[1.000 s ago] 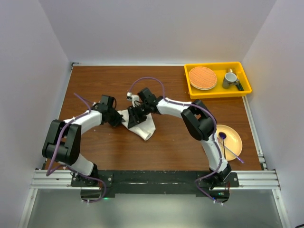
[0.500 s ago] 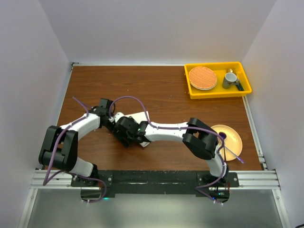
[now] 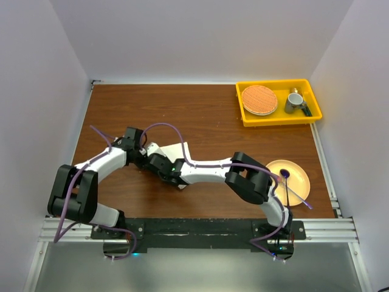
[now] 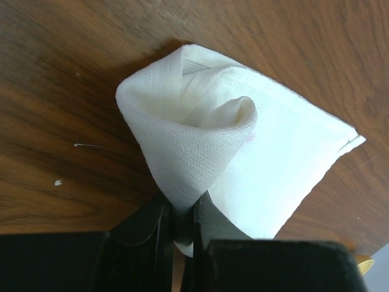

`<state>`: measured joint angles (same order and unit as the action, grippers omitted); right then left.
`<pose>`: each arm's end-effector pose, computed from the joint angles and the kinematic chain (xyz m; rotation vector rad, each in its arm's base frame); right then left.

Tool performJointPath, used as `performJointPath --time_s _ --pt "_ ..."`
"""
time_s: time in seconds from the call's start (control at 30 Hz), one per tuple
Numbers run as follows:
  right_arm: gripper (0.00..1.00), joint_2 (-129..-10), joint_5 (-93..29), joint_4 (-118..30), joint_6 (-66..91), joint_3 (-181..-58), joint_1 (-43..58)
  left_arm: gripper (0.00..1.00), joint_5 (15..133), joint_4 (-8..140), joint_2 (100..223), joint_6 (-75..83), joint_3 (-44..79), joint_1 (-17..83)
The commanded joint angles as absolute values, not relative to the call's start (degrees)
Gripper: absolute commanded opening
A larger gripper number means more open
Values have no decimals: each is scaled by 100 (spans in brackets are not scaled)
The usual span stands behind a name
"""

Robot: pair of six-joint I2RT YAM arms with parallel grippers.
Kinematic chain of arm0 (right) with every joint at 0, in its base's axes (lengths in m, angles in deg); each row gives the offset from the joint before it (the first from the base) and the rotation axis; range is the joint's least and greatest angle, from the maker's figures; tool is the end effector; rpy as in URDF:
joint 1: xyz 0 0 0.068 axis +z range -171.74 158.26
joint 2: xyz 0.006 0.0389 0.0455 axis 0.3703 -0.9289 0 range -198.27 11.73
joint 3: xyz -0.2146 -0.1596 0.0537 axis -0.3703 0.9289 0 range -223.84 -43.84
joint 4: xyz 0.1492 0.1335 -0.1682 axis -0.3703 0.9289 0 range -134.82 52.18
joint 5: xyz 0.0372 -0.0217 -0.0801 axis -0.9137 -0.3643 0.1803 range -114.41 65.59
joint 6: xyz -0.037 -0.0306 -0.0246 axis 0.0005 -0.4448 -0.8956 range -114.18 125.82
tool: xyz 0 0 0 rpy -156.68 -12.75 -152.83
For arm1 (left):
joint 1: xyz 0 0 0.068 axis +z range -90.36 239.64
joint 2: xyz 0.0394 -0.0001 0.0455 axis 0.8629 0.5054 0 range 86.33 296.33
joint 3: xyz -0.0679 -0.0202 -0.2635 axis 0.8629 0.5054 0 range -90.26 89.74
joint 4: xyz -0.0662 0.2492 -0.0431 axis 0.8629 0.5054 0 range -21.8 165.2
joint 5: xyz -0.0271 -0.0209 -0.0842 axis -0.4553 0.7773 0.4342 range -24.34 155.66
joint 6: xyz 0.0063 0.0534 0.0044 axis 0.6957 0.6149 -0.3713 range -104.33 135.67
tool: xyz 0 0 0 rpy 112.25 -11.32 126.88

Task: Fold the napkin, place the utensils inside, and roll it up
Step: Roll the napkin with the utensil

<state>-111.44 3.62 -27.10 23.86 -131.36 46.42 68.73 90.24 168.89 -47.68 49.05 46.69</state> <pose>0.1873 0.4221 0.1557 -0.8203 2.2132 0.1032 0.2494 -0.0593 0.1581 -1.1683 2.5231 -0.4565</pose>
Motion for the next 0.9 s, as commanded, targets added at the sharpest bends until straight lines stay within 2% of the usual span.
performJointPath --time_s 0.0,0.03,0.13,0.2,0.23,0.3,0.37,0.4,0.5,0.7,0.87 --pt "6 -10676 -286 -3382 2735 -12252 4402 26 6786 9096 16368 -4112 4861 4593" --pt "4 -10614 -514 -3540 2726 -12076 4340 41 6742 9027 16263 -3997 4870 4602" --pt "0 -10490 -1797 -4347 2796 -11478 3918 60 6610 8920 15762 -3663 4931 4620" --pt "0 -10490 -3008 -4717 2936 -11135 3506 69 6583 8929 15480 -3583 4957 4620" --pt "0 -10542 -3387 -5093 3016 -11047 3374 81 6609 8973 15427 -3583 4949 4620" --pt "0 -10665 -4587 -5456 3304 -10870 3013 83 6697 9034 15418 -3618 4914 4620" --pt "0 -11016 -5225 -5633 3577 -10992 2724 83 6951 9044 15549 -3653 4905 4620" --pt "0 -11139 -5837 -5712 3918 -11037 2644 82 7039 8991 15611 -3653 4896 4620" --pt "0 -11622 -6639 -6282 4613 -11072 2432 74 7461 8457 15690 -3636 5045 4620" --pt "0 -11931 -6669 -6275 4809 -11187 2309 68 7752 7778 15707 -3618 5318 4628" --pt "0 -11896 -6555 -5959 4669 -11318 2230 72 7384 8655 16050 -3873 4977 4628"
